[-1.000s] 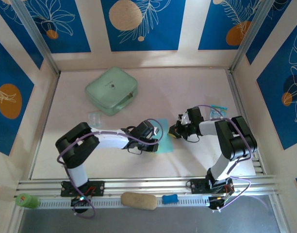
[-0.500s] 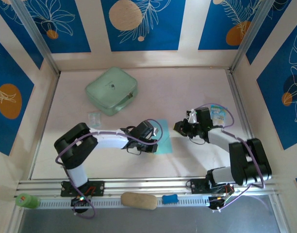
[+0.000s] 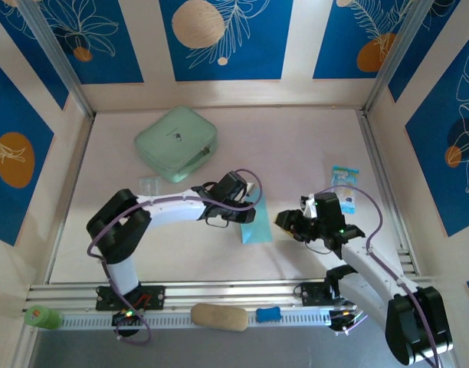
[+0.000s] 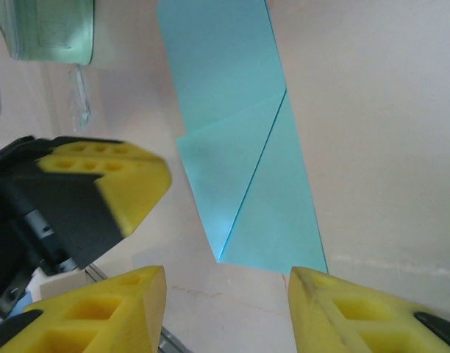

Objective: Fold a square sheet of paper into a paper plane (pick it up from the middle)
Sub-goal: Fold the triangle a second time at the center of the table, then turn over the paper at the center of the table.

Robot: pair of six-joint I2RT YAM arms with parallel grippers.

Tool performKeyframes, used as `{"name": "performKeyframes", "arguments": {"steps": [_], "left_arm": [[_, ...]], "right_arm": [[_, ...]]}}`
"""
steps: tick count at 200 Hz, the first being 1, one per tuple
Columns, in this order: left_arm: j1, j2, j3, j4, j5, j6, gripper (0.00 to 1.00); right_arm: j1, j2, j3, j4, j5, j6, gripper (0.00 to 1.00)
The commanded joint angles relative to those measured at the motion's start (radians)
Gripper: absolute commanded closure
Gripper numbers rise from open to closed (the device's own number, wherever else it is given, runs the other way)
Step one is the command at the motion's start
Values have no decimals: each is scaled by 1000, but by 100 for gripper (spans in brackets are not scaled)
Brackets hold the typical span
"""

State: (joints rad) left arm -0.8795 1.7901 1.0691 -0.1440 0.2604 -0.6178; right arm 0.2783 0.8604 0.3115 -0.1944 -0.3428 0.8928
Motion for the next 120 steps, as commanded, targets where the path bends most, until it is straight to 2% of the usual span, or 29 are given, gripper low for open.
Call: {"name": "performKeyframes", "arguments": {"steps": [1,54,120], "left_arm": [[11,42,18,-41,-3,39,91],[14,95,-6,-42,5,46,94],[-6,36,-159,62,103,-32,96]], "right_arm": [[26,-6,-5,-80,-8,31,52],[127,124,47,-77,24,40,51],[179,269,120,-88,69,52,54]]}}
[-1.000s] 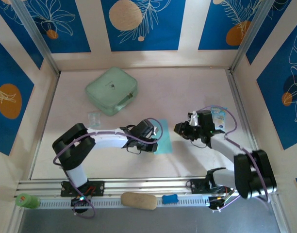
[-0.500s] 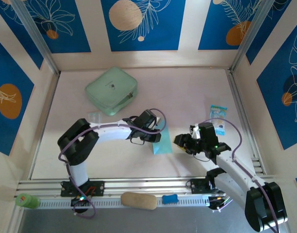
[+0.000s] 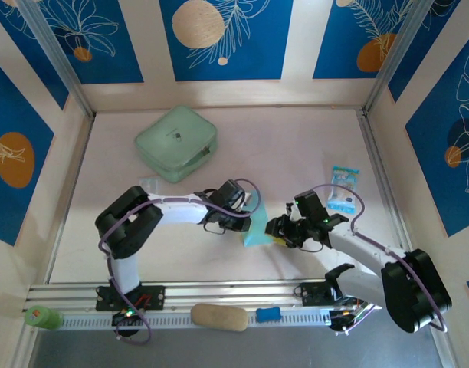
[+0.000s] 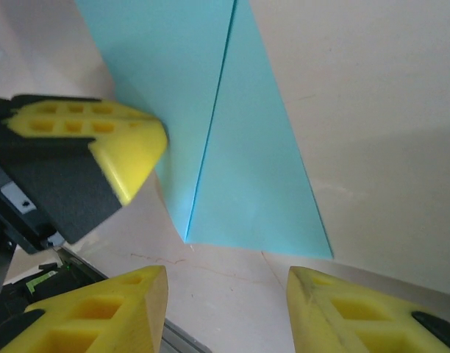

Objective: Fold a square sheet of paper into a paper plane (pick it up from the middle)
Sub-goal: Turn over the paper at the center of the table.

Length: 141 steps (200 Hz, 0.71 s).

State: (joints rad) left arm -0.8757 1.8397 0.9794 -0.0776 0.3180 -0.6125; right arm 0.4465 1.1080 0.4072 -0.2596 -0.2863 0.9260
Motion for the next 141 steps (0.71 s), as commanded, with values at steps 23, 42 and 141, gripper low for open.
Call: {"name": "performKeyframes", "arguments": {"steps": [23,42,141], "left_arm": [[-13,-23,-84,9,42,-48,96],[-13,-23,-73,4,34,-46,96],[-13,-28,-79,5,22,-51,96]], "right_arm": [[20,50,36,-32,22,16,54],[22,72,45,-39,20,14,54],[54,225,70,101,-56,40,55]]}}
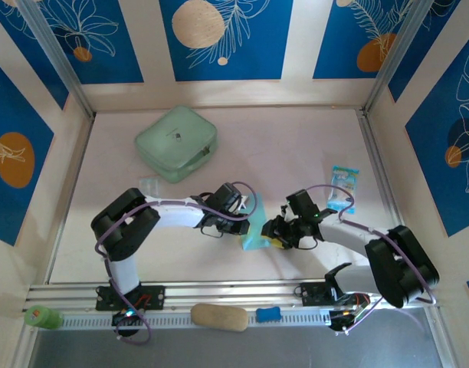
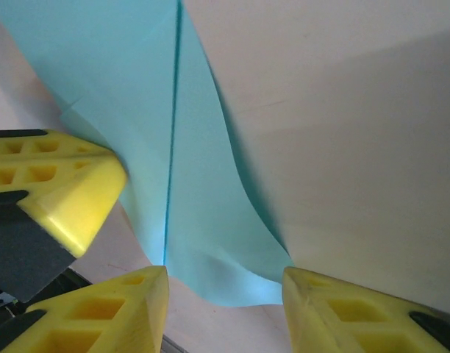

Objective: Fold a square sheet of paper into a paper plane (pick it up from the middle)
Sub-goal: Turn over the paper at the center of the table.

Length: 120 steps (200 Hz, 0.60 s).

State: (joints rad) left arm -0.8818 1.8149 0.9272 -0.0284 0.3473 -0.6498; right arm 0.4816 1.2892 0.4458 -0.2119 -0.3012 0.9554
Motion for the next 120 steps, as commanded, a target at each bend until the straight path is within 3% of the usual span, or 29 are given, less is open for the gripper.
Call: {"name": "performKeyframes", "arguments": {"steps": [1,120], "left_arm": [[-6,-3,-27,-44,-7,-14,96],[-6,-20,-34,-36,-10,-20,97]], "right_arm": [[20,45,33,53,-41,10,55],[-43,155,140,66,-49,-50,54]]}}
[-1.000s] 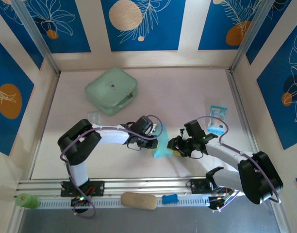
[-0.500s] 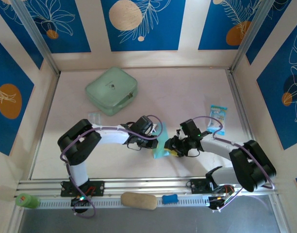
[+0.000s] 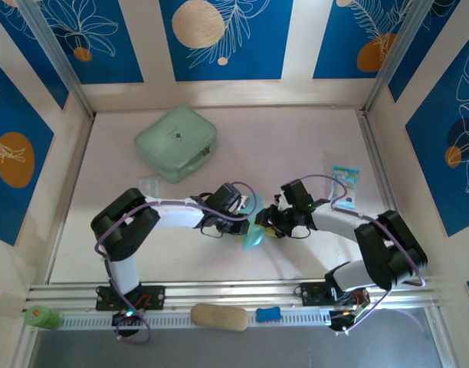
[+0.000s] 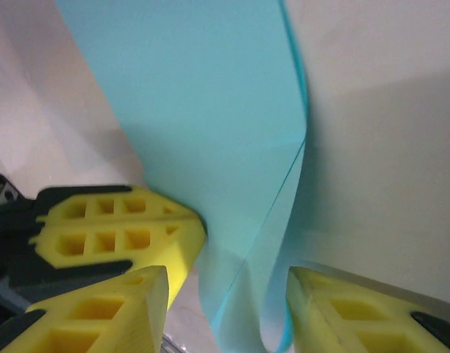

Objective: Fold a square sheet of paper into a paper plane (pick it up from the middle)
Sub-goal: Turn over the paper at the center of the table.

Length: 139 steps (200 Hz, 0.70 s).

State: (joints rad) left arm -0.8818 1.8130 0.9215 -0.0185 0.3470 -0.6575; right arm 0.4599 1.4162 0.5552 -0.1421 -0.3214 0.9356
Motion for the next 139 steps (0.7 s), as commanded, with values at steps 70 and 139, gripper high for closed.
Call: {"name": "performKeyframes", "arguments": {"steps": [70,139], "left_arm": [[-8,-17,-21,-22,3,-29,97],[-7,-23,-23,-24,3,-32,97]], "right_arm": [[-77,68,-4,101,-87,-48,64],[-125,87,-50,154,-116,-67,71]]}}
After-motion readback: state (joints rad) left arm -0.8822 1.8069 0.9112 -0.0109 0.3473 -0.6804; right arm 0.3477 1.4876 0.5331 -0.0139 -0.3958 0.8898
